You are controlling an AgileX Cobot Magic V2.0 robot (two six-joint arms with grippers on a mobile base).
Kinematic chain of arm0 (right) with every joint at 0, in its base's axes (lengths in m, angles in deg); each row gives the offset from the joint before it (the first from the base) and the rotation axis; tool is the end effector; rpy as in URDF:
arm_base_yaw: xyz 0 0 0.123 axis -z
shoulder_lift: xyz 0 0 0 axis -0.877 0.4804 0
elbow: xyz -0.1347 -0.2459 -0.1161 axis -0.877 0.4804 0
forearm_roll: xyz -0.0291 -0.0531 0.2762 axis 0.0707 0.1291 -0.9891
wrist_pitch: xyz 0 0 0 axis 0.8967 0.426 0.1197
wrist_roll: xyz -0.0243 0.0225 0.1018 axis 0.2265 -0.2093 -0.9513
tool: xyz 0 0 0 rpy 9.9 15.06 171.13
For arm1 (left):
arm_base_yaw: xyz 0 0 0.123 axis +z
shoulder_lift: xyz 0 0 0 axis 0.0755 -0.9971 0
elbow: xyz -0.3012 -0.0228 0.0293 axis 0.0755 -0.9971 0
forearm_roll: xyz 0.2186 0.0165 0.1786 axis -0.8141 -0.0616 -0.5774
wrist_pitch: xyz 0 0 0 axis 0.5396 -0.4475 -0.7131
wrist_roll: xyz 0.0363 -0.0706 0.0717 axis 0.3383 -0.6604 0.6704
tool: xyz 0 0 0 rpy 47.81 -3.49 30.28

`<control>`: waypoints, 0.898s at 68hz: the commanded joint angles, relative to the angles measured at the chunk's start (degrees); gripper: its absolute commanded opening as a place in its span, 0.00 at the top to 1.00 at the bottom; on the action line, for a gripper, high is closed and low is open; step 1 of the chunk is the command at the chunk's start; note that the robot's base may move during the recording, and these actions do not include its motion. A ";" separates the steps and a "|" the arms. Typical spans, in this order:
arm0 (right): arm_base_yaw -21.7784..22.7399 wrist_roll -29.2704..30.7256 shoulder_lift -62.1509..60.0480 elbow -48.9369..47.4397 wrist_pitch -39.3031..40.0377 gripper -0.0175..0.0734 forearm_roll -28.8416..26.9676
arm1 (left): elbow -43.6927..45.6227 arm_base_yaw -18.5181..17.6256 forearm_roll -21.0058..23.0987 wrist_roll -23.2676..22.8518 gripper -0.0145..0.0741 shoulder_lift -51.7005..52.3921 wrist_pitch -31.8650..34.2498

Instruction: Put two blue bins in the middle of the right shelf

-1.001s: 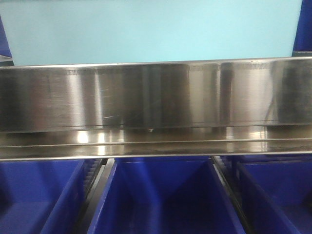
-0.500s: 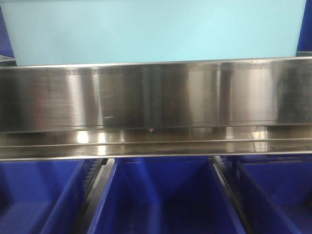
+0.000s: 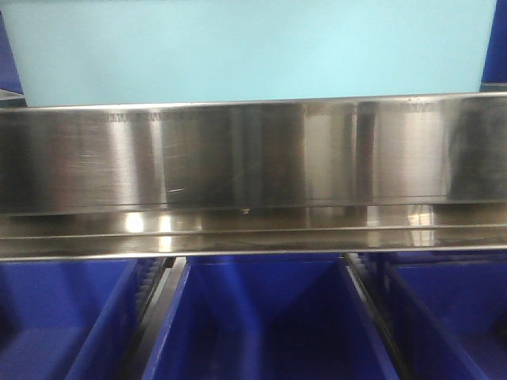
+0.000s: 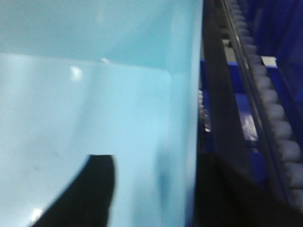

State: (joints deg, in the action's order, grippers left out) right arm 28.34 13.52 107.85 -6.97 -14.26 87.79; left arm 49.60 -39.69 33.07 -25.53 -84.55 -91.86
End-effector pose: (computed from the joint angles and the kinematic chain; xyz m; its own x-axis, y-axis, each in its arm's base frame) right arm 0.3062 0.1573 0.3767 -0.5190 -0.0673 -0.8521 -0.1707 0.9850 0.0261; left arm 0.3158 -0.1846 0.3864 -0.5609 0.0961 -0.8223 0.2168 0.9756 -0.0339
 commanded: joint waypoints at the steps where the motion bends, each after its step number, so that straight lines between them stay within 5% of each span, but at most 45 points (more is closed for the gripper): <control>1: -0.14 0.38 -0.04 -0.51 1.31 0.44 0.52 | 0.24 -0.30 -0.02 0.37 0.58 0.50 -0.61; 7: -0.14 0.38 -0.04 -1.76 -0.27 0.45 0.52 | 0.24 -0.30 -0.02 0.37 0.41 0.93 -2.02; 16: -0.14 0.38 -0.04 -5.90 -5.15 0.45 0.41 | 0.35 -0.30 0.20 0.57 0.29 2.06 -2.54; 49: -0.14 11.25 0.84 -18.94 -29.15 0.45 -13.82 | 15.91 -0.19 4.62 3.30 0.29 -1.02 -27.85; 61: -0.14 11.33 1.91 -19.57 -32.91 0.45 -17.09 | 17.63 -0.19 5.33 5.77 0.29 -3.45 -29.65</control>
State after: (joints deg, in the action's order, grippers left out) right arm 28.34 24.18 109.50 -25.80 -46.04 71.42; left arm 66.46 -39.69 38.03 -20.48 -87.46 -120.68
